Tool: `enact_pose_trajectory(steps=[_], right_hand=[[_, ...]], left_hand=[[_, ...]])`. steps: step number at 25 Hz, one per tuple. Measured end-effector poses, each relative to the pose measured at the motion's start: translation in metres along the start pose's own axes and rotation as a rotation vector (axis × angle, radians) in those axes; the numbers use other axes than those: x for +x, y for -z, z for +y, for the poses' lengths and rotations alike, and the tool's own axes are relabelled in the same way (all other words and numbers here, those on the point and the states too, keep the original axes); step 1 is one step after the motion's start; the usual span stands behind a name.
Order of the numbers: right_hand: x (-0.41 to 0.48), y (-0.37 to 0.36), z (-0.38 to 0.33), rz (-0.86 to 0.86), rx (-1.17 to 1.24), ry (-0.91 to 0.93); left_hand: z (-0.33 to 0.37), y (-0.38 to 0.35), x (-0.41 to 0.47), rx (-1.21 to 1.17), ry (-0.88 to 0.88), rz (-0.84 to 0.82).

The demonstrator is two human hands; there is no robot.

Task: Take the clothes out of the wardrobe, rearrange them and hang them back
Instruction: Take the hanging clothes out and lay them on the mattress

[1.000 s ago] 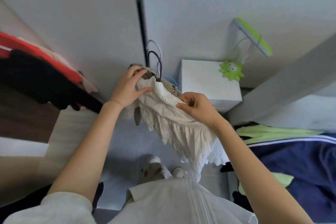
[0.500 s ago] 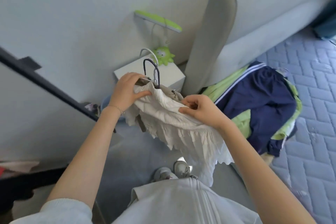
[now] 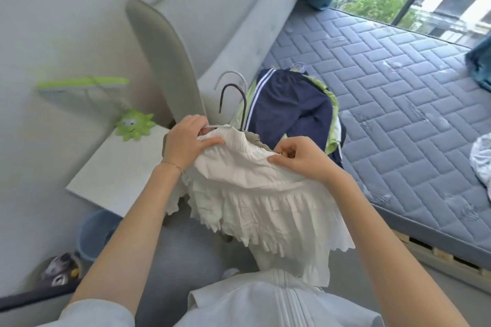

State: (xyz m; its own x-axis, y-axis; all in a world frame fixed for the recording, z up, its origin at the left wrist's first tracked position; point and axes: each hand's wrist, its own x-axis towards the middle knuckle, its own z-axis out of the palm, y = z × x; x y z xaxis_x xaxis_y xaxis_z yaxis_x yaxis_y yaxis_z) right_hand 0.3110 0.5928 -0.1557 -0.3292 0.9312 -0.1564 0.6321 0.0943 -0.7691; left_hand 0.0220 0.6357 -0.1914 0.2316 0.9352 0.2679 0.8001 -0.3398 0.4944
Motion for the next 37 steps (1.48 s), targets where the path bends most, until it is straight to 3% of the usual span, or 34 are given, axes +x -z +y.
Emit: enact_pose_trajectory(steps=[9,17,30,37], right_hand=[[0.032,0.142,0.101,0.195,0.126,-0.085],[0.075,0.211,0.155,0.429,0.042,-0.167],[0.272,0.266,0.208,0.637,-0.042,-0.358],[0.386,0.256,0.305,0.550,-0.049,-0.455]], left_hand=[[0.099,-0.083,0.160,-0.038,-0.129,-0.011],[0.139,-0.130,0.265,-0.027,-0.201,-0.006],[0.061,-0.213,0.490,-0.185,-0.185,-0.123],[-0.006,-0.316,0.574,-0.162,-0.079,-0.316]])
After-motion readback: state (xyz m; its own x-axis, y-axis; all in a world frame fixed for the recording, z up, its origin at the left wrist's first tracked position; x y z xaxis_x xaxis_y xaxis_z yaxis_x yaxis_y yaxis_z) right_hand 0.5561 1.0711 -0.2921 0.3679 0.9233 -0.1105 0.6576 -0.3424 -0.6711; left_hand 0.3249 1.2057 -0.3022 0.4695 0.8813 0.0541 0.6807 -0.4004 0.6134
